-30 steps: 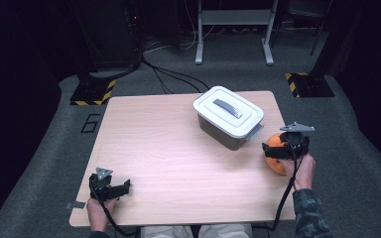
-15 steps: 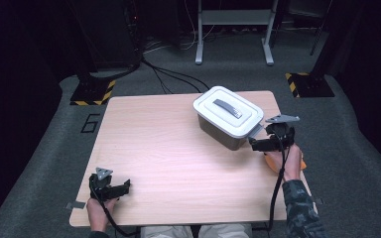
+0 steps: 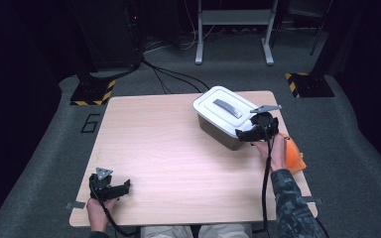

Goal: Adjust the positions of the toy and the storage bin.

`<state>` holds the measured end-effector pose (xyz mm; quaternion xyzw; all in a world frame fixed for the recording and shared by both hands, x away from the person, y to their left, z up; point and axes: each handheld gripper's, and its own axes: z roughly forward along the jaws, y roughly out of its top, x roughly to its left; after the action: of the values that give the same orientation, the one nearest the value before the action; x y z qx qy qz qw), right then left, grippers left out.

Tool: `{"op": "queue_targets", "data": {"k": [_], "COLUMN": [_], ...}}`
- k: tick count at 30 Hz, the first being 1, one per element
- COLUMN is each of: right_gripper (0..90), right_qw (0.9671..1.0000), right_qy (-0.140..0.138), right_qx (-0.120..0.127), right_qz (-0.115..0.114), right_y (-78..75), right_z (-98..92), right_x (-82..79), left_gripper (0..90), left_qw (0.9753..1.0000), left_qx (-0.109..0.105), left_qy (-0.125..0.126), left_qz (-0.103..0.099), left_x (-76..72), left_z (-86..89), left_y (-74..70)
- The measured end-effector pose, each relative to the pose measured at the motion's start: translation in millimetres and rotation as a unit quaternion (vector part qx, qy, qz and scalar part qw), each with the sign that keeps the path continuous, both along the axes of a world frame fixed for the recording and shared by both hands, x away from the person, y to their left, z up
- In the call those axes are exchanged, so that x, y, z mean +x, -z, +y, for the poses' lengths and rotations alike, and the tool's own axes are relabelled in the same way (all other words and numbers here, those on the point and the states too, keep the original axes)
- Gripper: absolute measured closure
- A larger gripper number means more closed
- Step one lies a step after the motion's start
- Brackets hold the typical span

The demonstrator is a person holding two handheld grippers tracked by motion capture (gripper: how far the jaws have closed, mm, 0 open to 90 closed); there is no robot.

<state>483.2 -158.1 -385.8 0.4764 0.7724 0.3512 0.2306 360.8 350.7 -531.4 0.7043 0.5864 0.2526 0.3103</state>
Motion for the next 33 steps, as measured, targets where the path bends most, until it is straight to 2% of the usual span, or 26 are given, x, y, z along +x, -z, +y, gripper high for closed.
{"op": "queue_targets", "data": {"k": [3, 7, 8, 10, 11, 12, 13, 14, 15, 21, 25, 28, 33], "right_gripper": [11.4, 17.9, 26.4, 32.3, 32.3, 36.6, 44.9, 44.9, 49.3, 57.1, 60.7, 63.3, 63.8], "right_qw": [0.9997, 0.9992, 0.9987, 0.9985, 0.9985, 0.9985, 0.9984, 0.9984, 0.9983, 0.9971, 0.996, 0.9954, 0.9951], "right_qy": [-0.024, -0.039, -0.049, -0.053, -0.053, -0.051, -0.053, -0.053, -0.055, -0.072, -0.087, -0.092, -0.093], "right_qx": [0.0, -0.003, -0.009, -0.014, -0.014, -0.02, -0.019, -0.019, -0.02, -0.023, -0.02, -0.026, -0.029], "right_qz": [0.003, 0.006, 0.003, 0.007, 0.007, 0.002, -0.004, -0.004, -0.005, -0.002, -0.005, -0.009, -0.012], "right_y": [1.7, 5.0, 7.9, 10.2, 10.2, 10.9, 11.1, 11.1, 11.1, 10.7, 10.9, 11.3, 11.6], "right_z": [12.9, 23.3, 29.3, 33.5, 33.5, 35.2, 35.6, 35.6, 36.2, 40.0, 43.1, 45.6, 47.7], "right_x": [7.1, 9.1, 10.0, 10.1, 10.1, 9.5, 9.1, 9.1, 8.3, 6.6, 6.1, 6.5, 7.0], "left_gripper": [7.6, 7.6, 7.6, 7.6, 7.6, 7.6, 7.6, 7.6, 7.6, 7.6, 7.6, 7.7, 7.8], "left_qw": [1.0, 1.0, 1.0, 1.0, 1.0, 1.0, 1.0, 1.0, 1.0, 1.0, 1.0, 1.0, 1.0], "left_qx": [0.0, 0.0, 0.0, 0.0, 0.0, 0.0, 0.0, 0.0, 0.0, 0.0, 0.002, 0.002, 0.002], "left_qy": [0.0, 0.0, 0.0, 0.0, 0.0, 0.0, 0.0, 0.0, 0.0, 0.0, 0.0, 0.001, 0.001], "left_qz": [0.0, 0.0, 0.0, 0.0, 0.0, 0.0, 0.0, 0.0, 0.0, 0.0, 0.0, 0.0, 0.0], "left_x": [0.0, 0.0, 0.0, 0.0, 0.0, -0.1, -0.1, -0.1, 0.0, -0.1, 0.0, -0.2, -0.2], "left_z": [-0.1, 0.0, 0.0, 0.0, 0.0, 0.0, 0.0, 0.0, -0.1, -0.1, 0.2, 0.1, 0.2], "left_y": [0.0, 0.0, 0.0, 0.0, 0.0, 0.0, 0.0, 0.0, 0.0, 0.0, -0.1, -0.2, -0.3]}}
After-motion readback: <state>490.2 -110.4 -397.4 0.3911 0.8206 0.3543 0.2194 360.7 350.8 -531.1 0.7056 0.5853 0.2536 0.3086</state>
